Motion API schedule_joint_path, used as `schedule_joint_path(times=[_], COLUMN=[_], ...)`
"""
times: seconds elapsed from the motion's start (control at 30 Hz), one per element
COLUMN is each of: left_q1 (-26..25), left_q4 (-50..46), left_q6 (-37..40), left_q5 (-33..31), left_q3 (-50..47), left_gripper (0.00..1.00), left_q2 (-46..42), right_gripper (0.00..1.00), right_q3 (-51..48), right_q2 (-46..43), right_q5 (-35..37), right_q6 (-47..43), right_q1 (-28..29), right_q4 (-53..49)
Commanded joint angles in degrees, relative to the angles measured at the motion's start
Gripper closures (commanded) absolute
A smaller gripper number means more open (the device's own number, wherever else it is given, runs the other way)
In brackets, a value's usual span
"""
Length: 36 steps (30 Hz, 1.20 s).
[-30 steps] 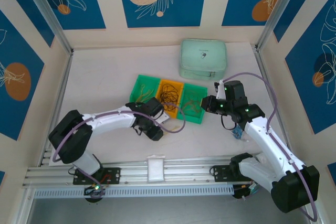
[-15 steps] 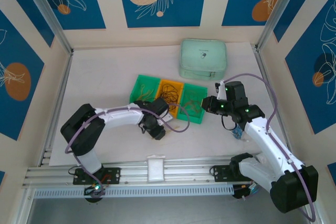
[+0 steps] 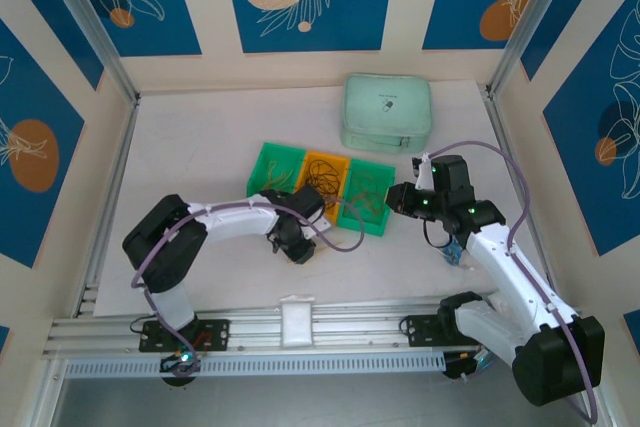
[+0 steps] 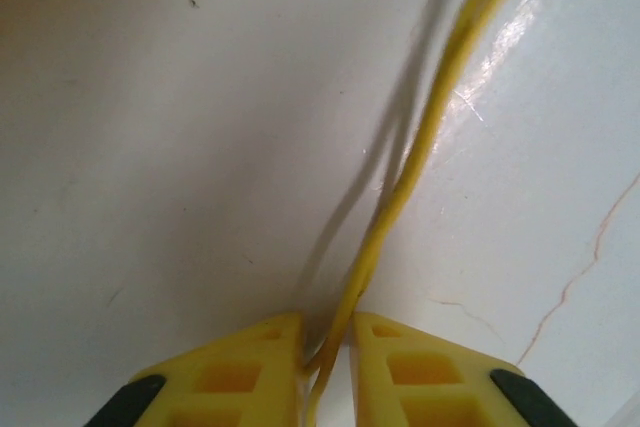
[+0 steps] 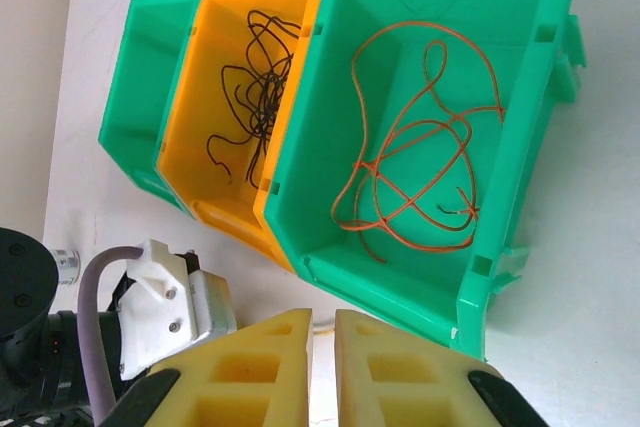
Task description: Untangle the cables
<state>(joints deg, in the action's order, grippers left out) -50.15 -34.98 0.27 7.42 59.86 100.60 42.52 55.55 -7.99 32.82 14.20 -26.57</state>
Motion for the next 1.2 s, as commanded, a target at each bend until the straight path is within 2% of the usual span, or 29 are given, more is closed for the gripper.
schedule_joint_path(times=[0.0, 0.23, 0.73, 0.77, 0.93, 1.17], left_q1=[-1.00, -1.27, -0.30, -0.34, -0.30, -0.30], left_q4=[-1.80, -2.28, -1.95, -2.29, -4.74, -8.52], left_q6=[0.79, 0.61, -3.34, -3.29, -2.70, -3.69], left_q5=[2.25, 1.74, 7.17, 7.09, 3.58, 2.40], left_q3=[0.18, -0.84, -4.22, -4.22, -3.89, -4.07], left_gripper=[0.84, 0.84, 0.83, 0.83, 0.68, 0.69], left_q2=[1.11, -0.84, -15.34, -15.63, -14.81, -11.92], right_gripper=[0.85, 0.86, 0.85, 0.85, 0.85, 0.85], right_q3=[-0.99, -1.08, -1.13, -1.13, -1.13, -1.21], right_q2=[-0.84, -1.61, -3.85, -3.81, -3.76, -3.99], right_q5=[-1.68, -1.51, -1.24, -1.24, -1.61, -1.33], right_q6=[-0.04, 0.32, 1.11, 1.20, 1.28, 0.89], right_q1=[-0.37, -0.43, -0.53, -0.49, -0.50, -0.62], right_q4=[0.27, -0.05, -0.35, -0.41, 0.00, -0.37])
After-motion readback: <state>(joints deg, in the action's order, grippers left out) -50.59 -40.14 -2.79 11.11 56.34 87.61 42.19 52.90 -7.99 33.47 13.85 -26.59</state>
